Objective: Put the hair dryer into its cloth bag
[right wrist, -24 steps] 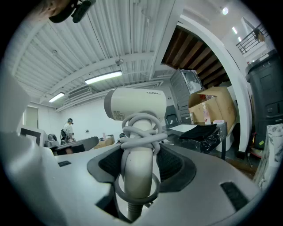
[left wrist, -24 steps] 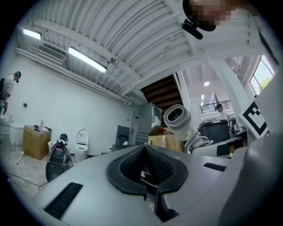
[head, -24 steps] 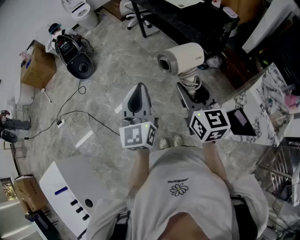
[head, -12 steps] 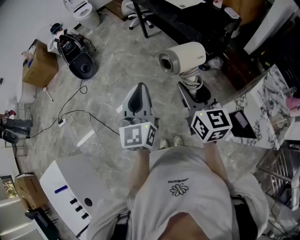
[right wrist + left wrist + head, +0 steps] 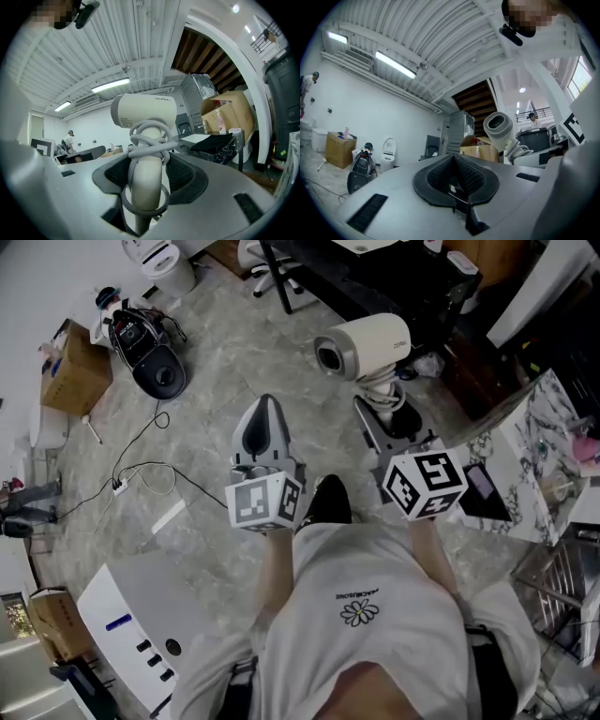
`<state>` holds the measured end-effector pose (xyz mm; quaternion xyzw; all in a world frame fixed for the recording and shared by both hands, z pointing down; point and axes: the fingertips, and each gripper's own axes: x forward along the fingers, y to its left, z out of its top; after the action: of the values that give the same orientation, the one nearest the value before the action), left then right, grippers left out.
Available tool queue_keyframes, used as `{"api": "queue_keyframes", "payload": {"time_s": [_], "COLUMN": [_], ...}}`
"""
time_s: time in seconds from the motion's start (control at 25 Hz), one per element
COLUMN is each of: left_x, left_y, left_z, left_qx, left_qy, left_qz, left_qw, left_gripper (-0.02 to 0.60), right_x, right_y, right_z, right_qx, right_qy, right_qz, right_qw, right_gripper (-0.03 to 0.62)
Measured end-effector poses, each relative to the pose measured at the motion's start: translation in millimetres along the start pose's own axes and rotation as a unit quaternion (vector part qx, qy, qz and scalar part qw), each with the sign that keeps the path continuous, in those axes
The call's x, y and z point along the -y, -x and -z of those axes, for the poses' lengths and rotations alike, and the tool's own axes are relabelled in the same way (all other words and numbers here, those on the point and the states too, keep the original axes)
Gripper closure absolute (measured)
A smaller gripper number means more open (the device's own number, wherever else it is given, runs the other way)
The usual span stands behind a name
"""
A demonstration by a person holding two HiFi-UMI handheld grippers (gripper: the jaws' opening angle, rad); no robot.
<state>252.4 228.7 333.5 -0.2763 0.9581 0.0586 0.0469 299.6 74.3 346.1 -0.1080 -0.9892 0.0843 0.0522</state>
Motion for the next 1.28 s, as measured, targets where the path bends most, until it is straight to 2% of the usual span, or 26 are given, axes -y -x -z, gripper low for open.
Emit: {"api": "queue_keyframes", "payload": {"time_s": [0.28, 0.56, 0.8, 1.0, 1.28], "left_x": [-24.5, -46.0, -81.2, -108.1, -160.5], "left_y": [-48.2, -119.9, -190.1, -262.5, -356.6], "left_z": [-1.7, 11.7, 5.7, 2.8, -4.5], "left_qx": [0.02, 0.009, 0.012, 0.01, 0.029], "left_qy": [0.014, 0.009, 0.005, 0.007, 0.013], "left_qz": [0.0, 0.021, 0.031, 0.054, 0.076], "left_qw": [0.9997, 0.9997, 0.9994, 0.9985, 0.9966], "left_gripper": [0.566, 0.566, 0.566, 0.566, 0.566], "right_x": [17.1, 39.7, 52.5, 68.3, 87.1], "right_y": [-32.3, -91.5, -164.3, -236.2, -333.7], "right_z": [-15.9, -28.2, -44.5, -63.5, -86.2], "right_qx": [0.014, 0.029, 0.031, 0.035, 0.043], "right_qy": [0.022, 0.026, 0.035, 0.039, 0.049], "right_qz": [0.004, 0.012, 0.015, 0.02, 0.029], "right_qw": [1.0, 0.999, 0.999, 0.998, 0.997], "right_gripper": [0.372, 0.372, 0.372, 0.372, 0.372]}}
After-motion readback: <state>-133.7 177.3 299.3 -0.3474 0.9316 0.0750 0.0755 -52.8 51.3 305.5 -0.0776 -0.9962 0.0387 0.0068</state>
